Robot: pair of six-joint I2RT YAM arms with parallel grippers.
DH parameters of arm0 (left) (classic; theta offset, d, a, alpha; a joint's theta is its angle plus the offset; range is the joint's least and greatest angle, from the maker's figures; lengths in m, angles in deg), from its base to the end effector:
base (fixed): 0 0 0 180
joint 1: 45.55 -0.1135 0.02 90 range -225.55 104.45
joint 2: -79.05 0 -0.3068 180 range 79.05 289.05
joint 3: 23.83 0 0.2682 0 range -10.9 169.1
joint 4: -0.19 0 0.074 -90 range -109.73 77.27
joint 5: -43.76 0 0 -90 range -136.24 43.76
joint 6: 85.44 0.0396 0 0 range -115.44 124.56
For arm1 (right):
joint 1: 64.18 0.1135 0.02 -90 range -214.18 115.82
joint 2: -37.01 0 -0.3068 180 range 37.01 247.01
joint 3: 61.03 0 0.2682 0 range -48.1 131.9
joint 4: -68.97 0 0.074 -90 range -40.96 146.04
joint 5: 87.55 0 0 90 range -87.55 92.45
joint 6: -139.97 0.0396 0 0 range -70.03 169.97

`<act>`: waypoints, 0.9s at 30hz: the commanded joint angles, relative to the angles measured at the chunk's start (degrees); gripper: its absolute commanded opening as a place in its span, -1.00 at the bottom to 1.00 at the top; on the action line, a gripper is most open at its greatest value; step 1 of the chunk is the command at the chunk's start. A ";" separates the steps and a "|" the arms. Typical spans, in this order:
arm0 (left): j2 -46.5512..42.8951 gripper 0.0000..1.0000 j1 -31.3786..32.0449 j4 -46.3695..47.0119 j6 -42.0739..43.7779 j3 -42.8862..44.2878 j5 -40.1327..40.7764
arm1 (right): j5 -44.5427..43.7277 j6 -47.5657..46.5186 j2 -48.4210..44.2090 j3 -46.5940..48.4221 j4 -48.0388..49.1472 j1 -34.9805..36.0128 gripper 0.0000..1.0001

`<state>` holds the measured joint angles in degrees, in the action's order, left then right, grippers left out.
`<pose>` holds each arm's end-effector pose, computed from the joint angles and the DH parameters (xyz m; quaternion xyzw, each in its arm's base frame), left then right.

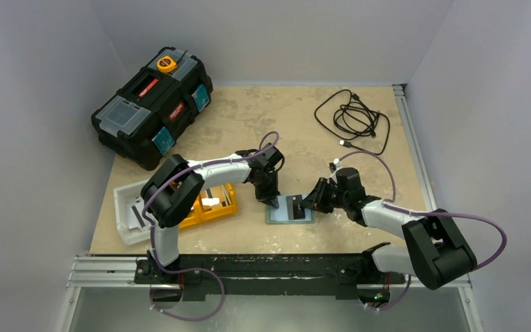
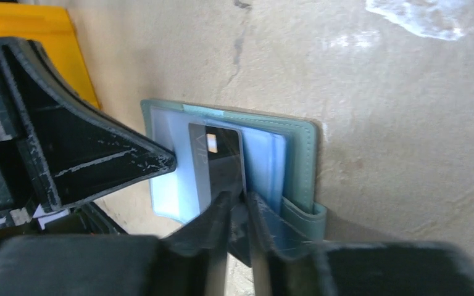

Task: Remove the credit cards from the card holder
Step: Remove the credit card from the card holder.

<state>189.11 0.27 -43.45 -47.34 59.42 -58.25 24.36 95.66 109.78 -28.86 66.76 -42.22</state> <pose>0.2745 -0.2943 0.1745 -0.0342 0.9796 -0.1950 0.0334 0.1929 0.0937 0.1567 0.1105 0.8961 0.3634 0.2295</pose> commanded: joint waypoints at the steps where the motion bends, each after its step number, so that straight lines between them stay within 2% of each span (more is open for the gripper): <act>1: 2.46 -1.00 -0.72 -5.37 1.62 -0.85 6.50 | 0.58 -2.19 2.10 -1.30 0.90 -0.48 -0.48; 10: 2.62 -1.00 -0.70 -5.44 1.83 -0.22 5.88 | 4.41 -1.77 9.25 -1.36 7.30 -0.44 -0.49; 14: 2.69 -1.00 -0.71 -5.60 2.06 0.08 5.83 | 4.10 -1.50 9.71 -1.23 7.01 -0.45 -0.78; 19: 2.68 -1.00 -0.72 -5.78 2.12 0.08 5.80 | -0.32 -1.83 4.41 -0.48 0.95 -0.45 -0.99; 27: 2.14 -1.00 -0.71 -5.65 2.30 -0.01 5.80 | -8.87 -2.71 -8.18 2.60 -13.84 -0.64 -1.00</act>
<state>189.42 0.23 -44.42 -47.10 60.15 -58.18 23.05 95.10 106.26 -28.66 64.09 -42.72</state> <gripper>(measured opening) 0.003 0.008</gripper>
